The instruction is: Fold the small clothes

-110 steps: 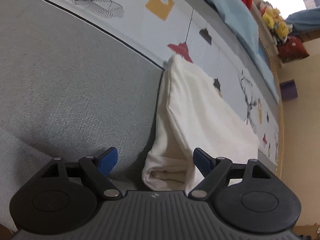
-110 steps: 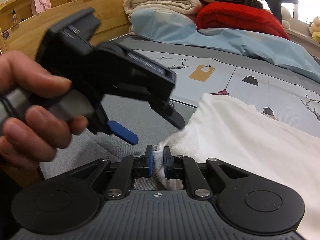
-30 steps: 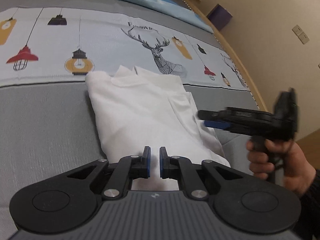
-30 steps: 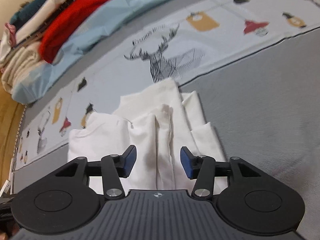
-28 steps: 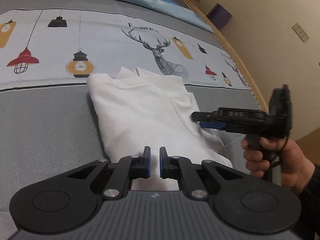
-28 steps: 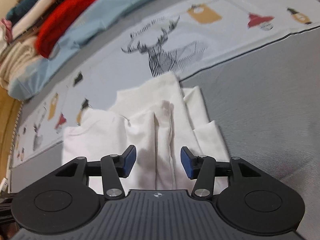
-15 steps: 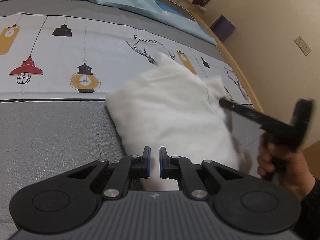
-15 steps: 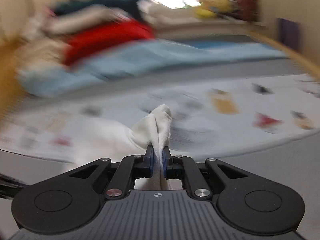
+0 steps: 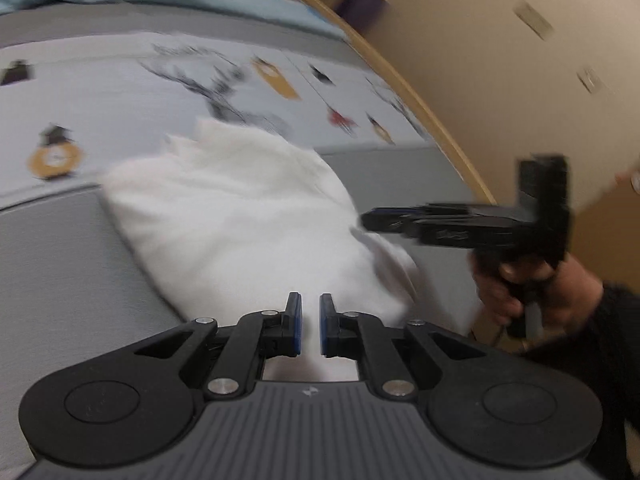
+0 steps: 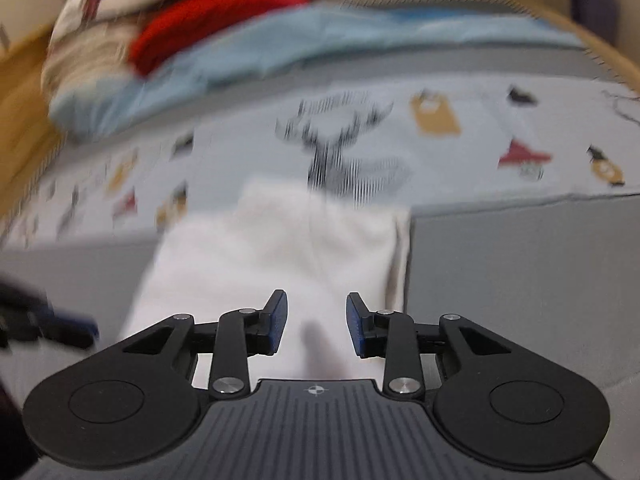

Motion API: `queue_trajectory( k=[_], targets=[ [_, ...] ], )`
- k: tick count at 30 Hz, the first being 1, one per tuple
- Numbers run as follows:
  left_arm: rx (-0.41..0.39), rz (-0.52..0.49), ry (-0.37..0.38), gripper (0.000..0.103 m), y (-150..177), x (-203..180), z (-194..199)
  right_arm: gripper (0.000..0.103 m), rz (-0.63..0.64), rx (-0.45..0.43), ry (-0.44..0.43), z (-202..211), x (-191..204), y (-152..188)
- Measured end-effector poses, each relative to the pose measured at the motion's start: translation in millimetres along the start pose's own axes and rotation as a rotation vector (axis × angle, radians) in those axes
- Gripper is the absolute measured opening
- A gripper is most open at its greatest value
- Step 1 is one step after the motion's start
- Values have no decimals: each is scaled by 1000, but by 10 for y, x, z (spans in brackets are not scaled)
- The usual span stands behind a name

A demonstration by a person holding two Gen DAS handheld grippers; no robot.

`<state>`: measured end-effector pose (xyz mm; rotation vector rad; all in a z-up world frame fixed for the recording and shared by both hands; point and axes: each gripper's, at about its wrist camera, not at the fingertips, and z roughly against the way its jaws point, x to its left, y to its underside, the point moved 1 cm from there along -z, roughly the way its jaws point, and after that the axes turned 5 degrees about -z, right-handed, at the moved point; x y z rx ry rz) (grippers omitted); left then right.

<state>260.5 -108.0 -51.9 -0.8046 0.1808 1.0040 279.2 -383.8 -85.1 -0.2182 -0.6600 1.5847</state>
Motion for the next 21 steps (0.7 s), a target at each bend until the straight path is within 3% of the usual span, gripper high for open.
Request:
queue_trajectory(
  k=[2,3,4,5,8,9,10,12,16,21],
  targets=[
    [165,-38,-63,19,125,-9,-325,43,17,86,79,-141,-89,110],
    [273,-60,-113,16,221,4,-491,59,-11,90,86,-139,-145,124],
    [354,-88,-141,15,312,8,-597,63,-56,83,69,-108,-202,100],
    [360,-92,-139,15,306,1,-592,62,-101,74,48,-70,-256,84],
    [263,-1,-97,16,165,77,-384,62,-145,41,52,-28,-298,38],
    [217,33,-85,22,119,128,-297,62,-156,39,48,-48,-303,26],
    [163,82,-75,37,77,204,-208,62,-169,44,43,-83,-297,19],
    [91,190,-93,58,52,373,-110,63,-201,66,28,-174,-301,11],
    [73,388,-149,61,87,695,-160,67,-289,107,-3,-354,-354,8],
    [73,477,-99,61,141,746,-365,72,-360,130,-26,-451,-329,10]
  ],
)
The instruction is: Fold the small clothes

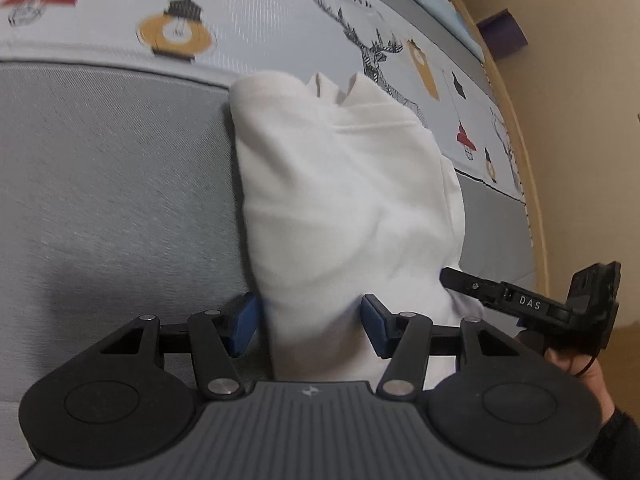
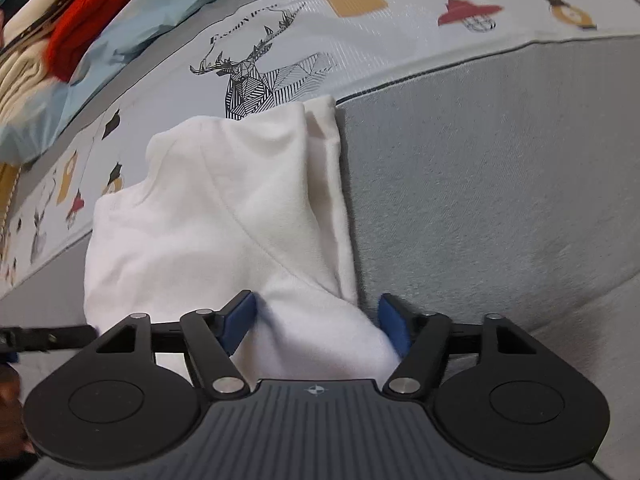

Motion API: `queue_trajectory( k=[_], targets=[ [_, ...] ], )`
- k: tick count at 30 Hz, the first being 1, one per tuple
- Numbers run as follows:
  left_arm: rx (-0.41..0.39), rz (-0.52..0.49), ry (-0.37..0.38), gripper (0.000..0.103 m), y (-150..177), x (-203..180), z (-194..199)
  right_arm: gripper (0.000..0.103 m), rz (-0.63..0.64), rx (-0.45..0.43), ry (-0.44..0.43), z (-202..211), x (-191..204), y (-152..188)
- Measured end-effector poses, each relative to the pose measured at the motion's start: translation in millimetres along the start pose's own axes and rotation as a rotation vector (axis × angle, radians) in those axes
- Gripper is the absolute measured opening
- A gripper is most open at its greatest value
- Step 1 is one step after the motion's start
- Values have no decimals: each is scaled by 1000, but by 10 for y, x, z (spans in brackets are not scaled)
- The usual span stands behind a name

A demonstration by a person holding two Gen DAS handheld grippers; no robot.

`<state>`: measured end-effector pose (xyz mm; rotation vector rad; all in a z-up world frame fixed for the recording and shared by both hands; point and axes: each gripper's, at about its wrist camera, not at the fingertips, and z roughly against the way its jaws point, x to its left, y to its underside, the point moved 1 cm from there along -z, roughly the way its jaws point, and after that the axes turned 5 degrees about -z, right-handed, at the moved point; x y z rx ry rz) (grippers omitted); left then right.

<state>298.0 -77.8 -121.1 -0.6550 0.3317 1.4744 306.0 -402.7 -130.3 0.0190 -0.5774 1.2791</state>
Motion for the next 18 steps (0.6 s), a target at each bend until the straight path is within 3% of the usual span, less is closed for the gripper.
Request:
queue_trajectory(
  k=[2,7,10,18],
  targets=[
    [0,12,-4,60,-12,-3,-77,72,9,1,-2,-25,52,15],
    [-16,-35,-45,39,-113,-5,-70,53,11,-10,-19,-30,135,43],
    [-34,-106,-89,35,-119,-38,35,46,19,-11,-33,-28,217,62],
    [-140,-123,-184,33,-197,302,642,33,135,-1,-132,-144,823,184]
  ],
)
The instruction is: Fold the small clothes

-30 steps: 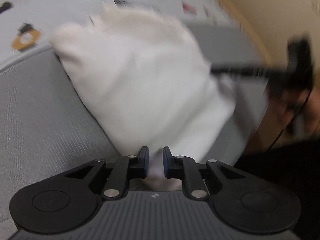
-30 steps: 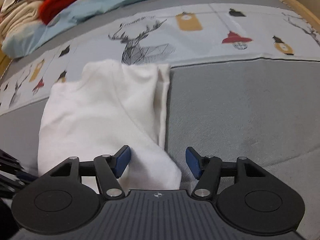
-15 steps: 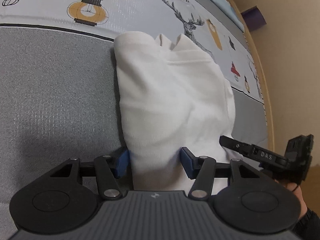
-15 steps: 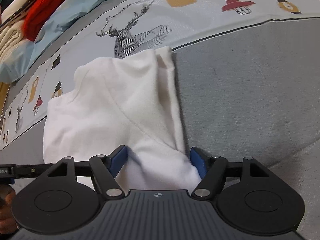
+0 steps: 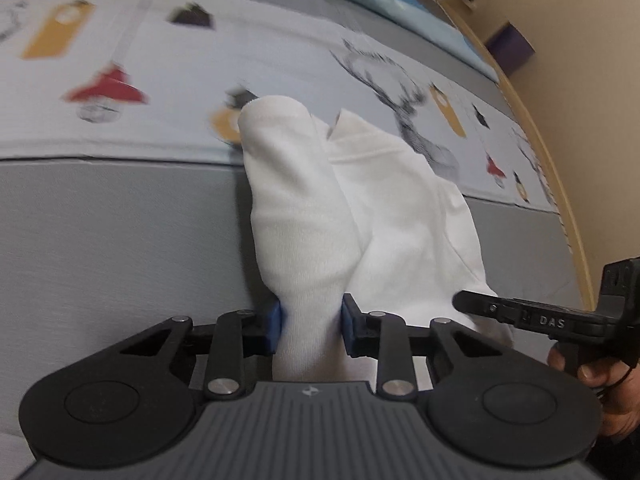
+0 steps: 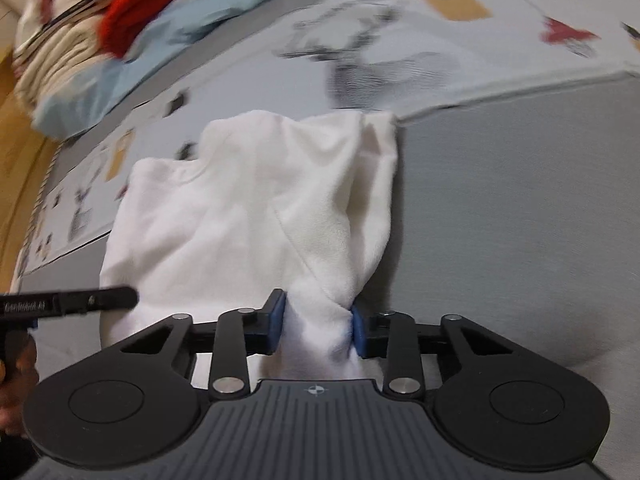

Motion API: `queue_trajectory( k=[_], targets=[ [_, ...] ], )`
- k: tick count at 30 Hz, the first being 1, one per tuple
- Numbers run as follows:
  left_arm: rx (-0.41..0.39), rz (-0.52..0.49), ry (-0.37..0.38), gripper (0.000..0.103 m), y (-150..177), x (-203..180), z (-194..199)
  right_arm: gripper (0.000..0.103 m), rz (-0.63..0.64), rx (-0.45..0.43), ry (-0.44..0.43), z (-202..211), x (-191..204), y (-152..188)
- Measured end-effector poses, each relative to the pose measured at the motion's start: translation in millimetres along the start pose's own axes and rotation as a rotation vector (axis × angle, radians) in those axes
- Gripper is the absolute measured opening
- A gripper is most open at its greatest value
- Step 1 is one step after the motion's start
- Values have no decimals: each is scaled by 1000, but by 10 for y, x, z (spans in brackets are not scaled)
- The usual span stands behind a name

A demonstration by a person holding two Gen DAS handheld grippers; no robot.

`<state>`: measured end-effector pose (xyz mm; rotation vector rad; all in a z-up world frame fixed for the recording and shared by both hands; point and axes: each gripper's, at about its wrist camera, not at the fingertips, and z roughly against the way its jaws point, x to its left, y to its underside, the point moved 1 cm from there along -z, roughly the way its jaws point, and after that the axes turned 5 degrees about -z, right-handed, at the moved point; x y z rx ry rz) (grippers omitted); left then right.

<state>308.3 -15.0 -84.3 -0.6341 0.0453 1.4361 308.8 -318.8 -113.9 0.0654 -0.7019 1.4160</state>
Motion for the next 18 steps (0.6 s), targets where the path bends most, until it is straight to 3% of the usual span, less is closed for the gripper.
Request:
queue_trajectory(
  k=[5,11,15,18],
  targets=[
    [-15,38,-113,35,66,400,259,32,74,3,-36,-171,501,65],
    [-118,-34,-228,39,122,501,628,34,90,-12,75,-190,625,87],
    [-144,-150,-203,39,184,280,714,34,108,-87,111,3,641,109],
    [-114,-245,-180,39,250,74,631,35,100,-115,68,162,624,87]
  ],
)
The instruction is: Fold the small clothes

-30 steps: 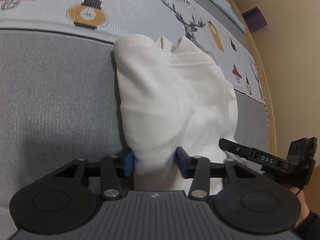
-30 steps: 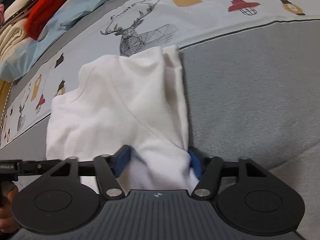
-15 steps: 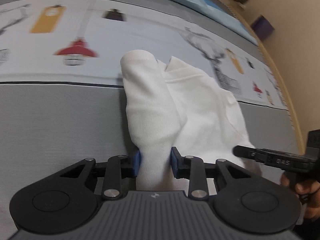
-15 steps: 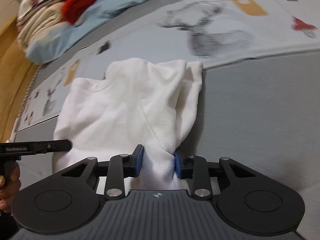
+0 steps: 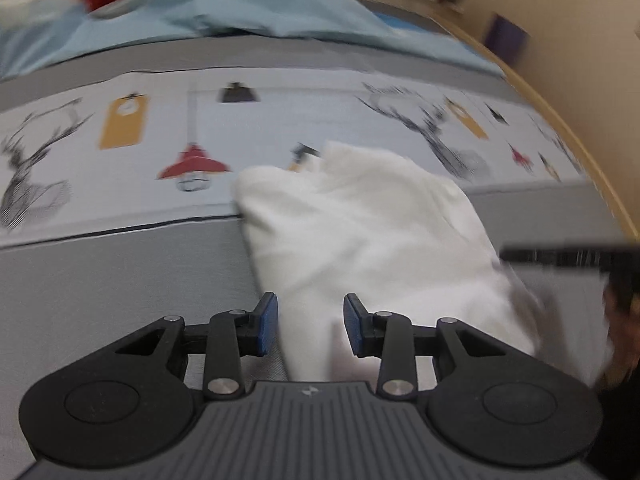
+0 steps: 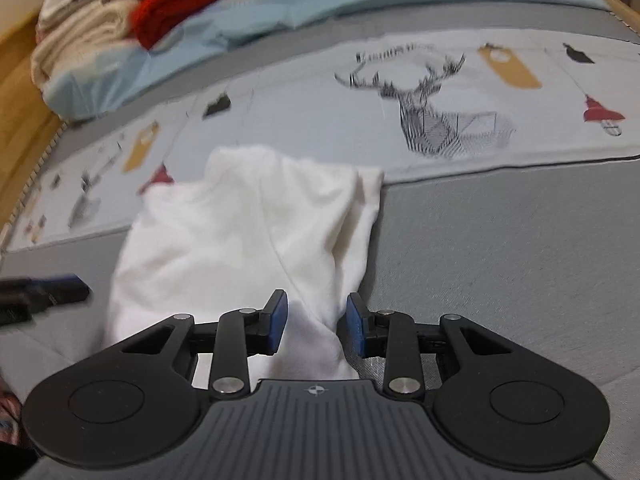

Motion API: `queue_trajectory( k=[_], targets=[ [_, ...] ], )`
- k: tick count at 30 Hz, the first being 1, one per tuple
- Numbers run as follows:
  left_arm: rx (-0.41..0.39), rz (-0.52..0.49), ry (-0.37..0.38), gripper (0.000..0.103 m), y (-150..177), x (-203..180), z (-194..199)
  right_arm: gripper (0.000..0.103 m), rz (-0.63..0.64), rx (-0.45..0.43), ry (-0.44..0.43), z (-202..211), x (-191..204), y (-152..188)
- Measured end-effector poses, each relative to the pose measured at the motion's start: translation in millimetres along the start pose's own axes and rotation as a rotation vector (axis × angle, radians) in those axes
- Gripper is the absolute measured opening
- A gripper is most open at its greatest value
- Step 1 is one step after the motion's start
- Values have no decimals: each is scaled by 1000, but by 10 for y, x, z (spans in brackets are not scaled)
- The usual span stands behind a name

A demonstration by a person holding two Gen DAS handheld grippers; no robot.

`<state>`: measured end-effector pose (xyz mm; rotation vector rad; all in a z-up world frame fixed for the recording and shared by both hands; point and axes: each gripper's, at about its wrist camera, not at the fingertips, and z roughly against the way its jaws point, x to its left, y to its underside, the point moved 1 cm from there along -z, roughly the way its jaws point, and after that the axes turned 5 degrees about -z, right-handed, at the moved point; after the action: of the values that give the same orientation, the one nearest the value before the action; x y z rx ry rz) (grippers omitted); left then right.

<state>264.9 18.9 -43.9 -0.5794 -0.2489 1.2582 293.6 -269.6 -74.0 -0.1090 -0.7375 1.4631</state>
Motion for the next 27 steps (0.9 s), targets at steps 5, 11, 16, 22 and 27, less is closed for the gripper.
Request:
queue_trajectory(
  k=[5,11,16,22,27],
  targets=[
    [123,-127,0,40,150,-270,-247,35,100,81,-27,46,81,125],
    [111,-109,6,44,209,-324,-158,36,363,102,91,47,278,339],
    [245,-137,-70,53,347,-361,-329,36,518,179,249,-126,296,519],
    [83,-37,-135,84,223,-434,319,37,342,-41,232,461,261,253],
    [-127,3,-195,90,252,-703,1072,58,259,-263,168,1136,404,301]
  ],
)
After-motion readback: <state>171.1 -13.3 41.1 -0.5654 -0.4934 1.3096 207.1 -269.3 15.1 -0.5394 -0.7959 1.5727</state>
